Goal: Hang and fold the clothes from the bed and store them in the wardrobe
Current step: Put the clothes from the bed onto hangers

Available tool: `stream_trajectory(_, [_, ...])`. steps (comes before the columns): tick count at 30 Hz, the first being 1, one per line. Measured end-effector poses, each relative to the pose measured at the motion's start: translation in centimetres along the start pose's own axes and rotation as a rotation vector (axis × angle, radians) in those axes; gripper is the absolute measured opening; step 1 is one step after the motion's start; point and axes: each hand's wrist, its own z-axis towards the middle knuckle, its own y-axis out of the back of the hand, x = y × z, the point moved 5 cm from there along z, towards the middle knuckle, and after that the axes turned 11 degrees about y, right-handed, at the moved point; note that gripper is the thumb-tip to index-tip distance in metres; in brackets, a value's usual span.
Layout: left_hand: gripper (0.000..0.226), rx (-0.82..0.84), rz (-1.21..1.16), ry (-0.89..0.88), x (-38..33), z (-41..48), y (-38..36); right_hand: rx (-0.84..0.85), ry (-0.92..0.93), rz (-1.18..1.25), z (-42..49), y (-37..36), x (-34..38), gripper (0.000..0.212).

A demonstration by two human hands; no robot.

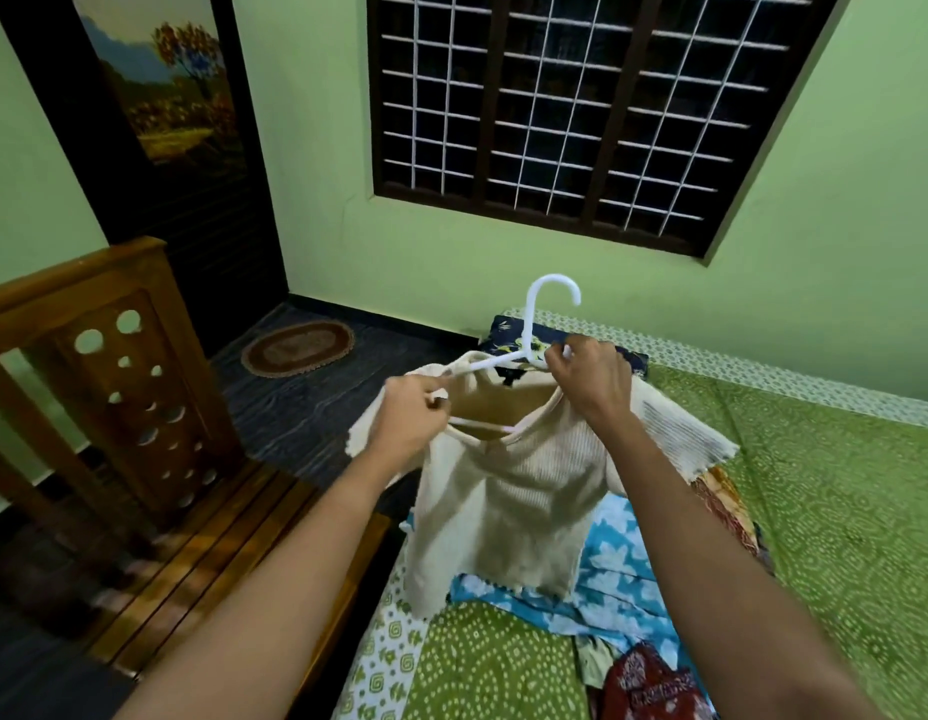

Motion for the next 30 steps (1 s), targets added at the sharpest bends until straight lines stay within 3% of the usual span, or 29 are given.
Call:
stream_trajectory(3, [0.056, 0.005, 0.277, -0.234, -1.2, -0.1, -1.3, 0.021, -0.077, 0.152, 0.1, -0.4, -0.4, 0.036])
stream_trajectory(5, [0.055, -0.095, 0.377, -0.221, -1.2, 0.6, -0.9, 0.062, -0.094, 0.26, 0.3, -0.7, -0.7, 0.036])
stream_trajectory(11, [0.018, -0.351, 0.434, -0.454, -4.2, 1.1, -0.4, 0.114, 0.065, 0.48, 0.7, -0.1, 0.9, 0.049])
stream_trajectory(16, [0.027, -0.351, 0.421, -0.288, -3.7, 1.4, 1.2, 0.282, 0.292, 0.098, 0.4, 0.8, 0.2, 0.04])
stream_trajectory(20, [0.037, -0.29, 0.481, -0.198, -3.7, 1.2, 1.5, 0.418, 0.244, -0.15, 0.1, 0.6, -2.8, 0.035])
stream_trajectory(26, [0.031, -0.305, 0.447, -0.181, -4.5, -0.7, 1.7, 0.244, 0.282, 0.312, -1.8, 0.2, 2.1, 0.035])
stream_trajectory(30, [0.029, -0.323, 0.377, -0.195, -5.1, -1.7, 2.0, 0.054, 0.17, 0.314, -2.4, 1.0, 2.3, 0.031])
